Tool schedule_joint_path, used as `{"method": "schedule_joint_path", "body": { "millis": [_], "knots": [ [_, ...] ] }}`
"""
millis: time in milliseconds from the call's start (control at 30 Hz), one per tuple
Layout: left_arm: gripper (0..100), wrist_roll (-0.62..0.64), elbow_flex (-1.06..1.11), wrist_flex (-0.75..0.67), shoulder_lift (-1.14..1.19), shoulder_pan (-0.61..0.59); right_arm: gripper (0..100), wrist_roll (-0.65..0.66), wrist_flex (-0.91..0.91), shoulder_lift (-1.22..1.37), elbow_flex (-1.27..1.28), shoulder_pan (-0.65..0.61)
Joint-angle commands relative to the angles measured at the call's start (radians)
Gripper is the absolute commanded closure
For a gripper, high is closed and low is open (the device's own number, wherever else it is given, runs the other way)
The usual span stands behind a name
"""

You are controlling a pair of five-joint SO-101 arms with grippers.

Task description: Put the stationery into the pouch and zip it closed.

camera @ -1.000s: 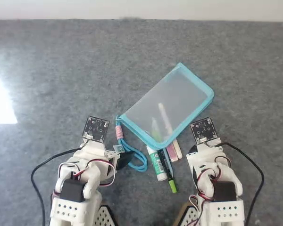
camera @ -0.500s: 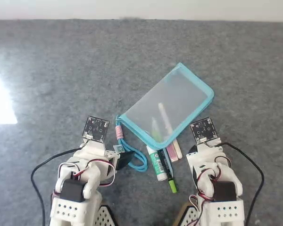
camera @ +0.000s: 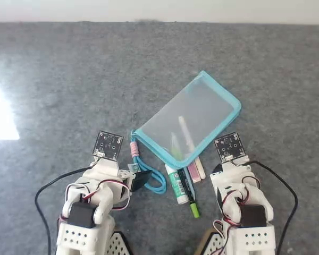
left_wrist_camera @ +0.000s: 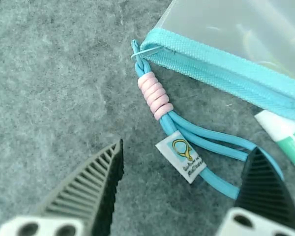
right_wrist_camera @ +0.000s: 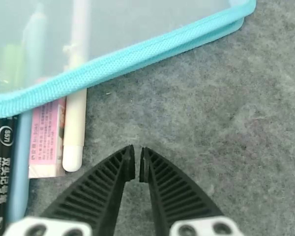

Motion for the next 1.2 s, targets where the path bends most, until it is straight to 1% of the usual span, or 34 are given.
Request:
{"method": "schedule_joint_path", "body": {
  "millis": [0, 133, 267, 333, 367, 433, 500, 533, 567, 600, 667, 700, 767, 867, 933, 967, 1000, 1100, 1167],
  "knots": [
    [63, -0.005, -0.008, 0.005, -0.012, 0.005, 95.4, 0.003, -0.001, -0.010, 0.023, -0.018],
    [63, -0.005, -0.008, 0.005, -0.014, 0.009, 95.4, 0.003, 0.087, -0.015, 0.023, -0.048],
    [63, -0.008, -0.008, -0.051, -0.015, 0.043, 95.4, 0.008, 0.084, -0.015, 0.023, -0.156],
    [63, -0.011, -0.008, -0.087, -0.015, 0.037, 95.4, 0.011, 0.065, -0.015, 0.021, -0.191],
    [63, -0.023, -0.008, -0.091, -0.015, 0.000, 95.6, 0.011, 0.061, -0.015, 0.021, -0.183],
    [63, -0.106, -0.010, -0.104, -0.015, -0.143, 95.4, 0.011, 0.042, -0.015, 0.020, -0.160],
    [63, -0.204, -0.033, -0.175, -0.015, -0.290, 95.7, 0.012, -0.062, -0.015, 0.011, -0.148],
    [63, -0.227, -0.045, -0.196, -0.012, -0.354, 95.7, 0.014, -0.099, -0.013, -0.003, -0.130],
    [63, -0.219, -0.056, -0.192, -0.012, -0.411, 95.4, 0.026, -0.119, -0.012, -0.028, -0.104],
    [63, -0.206, -0.071, -0.183, -0.012, -0.460, 95.4, 0.071, -0.127, -0.010, -0.064, -0.073],
    [63, -0.196, -0.110, -0.157, -0.011, -0.522, 95.4, 0.163, -0.125, -0.005, -0.146, -0.027],
    [63, -0.196, -0.127, -0.143, -0.009, -0.531, 95.4, 0.166, -0.125, -0.002, -0.187, -0.018],
    [63, -0.196, -0.166, -0.114, -0.009, -0.539, 95.4, 0.132, -0.125, 0.041, -0.275, -0.016],
    [63, -0.196, -0.243, -0.083, 0.012, -0.582, 95.4, 0.104, -0.125, 0.220, -0.414, -0.041],
    [63, -0.196, -0.282, -0.094, 0.081, -0.598, 95.4, 0.092, -0.125, 0.406, -0.516, -0.104],
    [63, -0.196, -0.306, -0.110, 0.137, -0.598, 95.4, 0.064, -0.125, 0.512, -0.574, -0.151],
    [63, -0.196, -0.338, -0.129, 0.203, -0.600, 95.4, 0.037, -0.125, 0.621, -0.634, -0.202],
    [63, -0.196, -0.495, -0.163, 0.473, -0.669, 95.4, -0.044, -0.124, 0.909, -0.807, -0.346],
    [63, -0.196, -0.650, -0.135, 0.701, -0.713, 95.3, -0.117, -0.125, 1.081, -0.911, -0.440]
  ]
}}
